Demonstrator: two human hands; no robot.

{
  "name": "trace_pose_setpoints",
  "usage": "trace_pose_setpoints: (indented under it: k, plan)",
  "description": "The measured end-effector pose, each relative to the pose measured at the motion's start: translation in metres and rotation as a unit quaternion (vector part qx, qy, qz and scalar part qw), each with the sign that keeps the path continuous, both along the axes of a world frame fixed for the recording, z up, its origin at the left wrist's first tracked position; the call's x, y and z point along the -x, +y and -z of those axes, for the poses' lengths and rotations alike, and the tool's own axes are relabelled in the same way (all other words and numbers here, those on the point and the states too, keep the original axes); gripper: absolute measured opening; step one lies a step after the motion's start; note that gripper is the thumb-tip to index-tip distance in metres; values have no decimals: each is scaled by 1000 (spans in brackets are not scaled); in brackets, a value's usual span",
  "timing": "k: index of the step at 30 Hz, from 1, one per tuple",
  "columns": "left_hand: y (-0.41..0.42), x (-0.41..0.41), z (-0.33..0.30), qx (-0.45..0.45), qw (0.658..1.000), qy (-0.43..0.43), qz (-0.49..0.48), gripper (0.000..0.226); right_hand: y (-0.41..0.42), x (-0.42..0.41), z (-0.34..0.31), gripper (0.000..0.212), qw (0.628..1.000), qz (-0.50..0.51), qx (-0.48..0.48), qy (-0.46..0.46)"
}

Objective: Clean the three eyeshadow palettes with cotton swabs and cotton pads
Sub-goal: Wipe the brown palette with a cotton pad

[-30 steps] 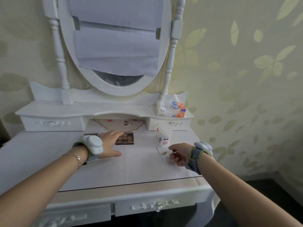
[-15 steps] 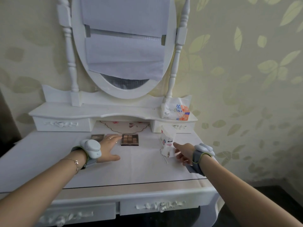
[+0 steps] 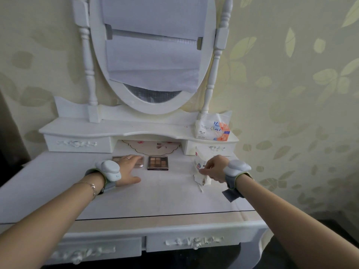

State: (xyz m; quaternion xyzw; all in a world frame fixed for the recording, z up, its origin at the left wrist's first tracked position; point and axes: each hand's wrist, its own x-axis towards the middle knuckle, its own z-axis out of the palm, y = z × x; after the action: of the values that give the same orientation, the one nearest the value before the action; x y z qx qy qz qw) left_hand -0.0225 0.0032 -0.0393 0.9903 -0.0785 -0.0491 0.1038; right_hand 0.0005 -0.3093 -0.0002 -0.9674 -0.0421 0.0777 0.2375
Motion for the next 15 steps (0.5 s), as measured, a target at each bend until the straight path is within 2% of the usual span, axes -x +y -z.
trace_pose_setpoints:
  k: [2, 4, 8, 10, 12, 15]
  plan:
    - [4, -3, -2, -8, 1000, -3, -8, 114, 12, 4, -6, 23, 991, -48, 124, 29]
    - [8, -5, -1, -19, 1000, 0, -8, 119, 24, 7, -9, 15, 972, -54, 222, 44]
    - [11, -3, 3, -2, 1000, 0, -12, 102, 36, 7, -5, 26, 956, -53, 279, 73]
    - [11, -1, 3, 5, 1000, 0, -8, 107, 38, 6, -3, 20, 949, -60, 294, 92]
    - [12, 0, 4, 6, 1000, -1, -3, 118, 40, 3, -1, 3, 935, -67, 332, 109]
    - [15, -1, 6, 19, 1000, -9, -4, 119, 40, -1, 4, 33, 918, -74, 368, 127]
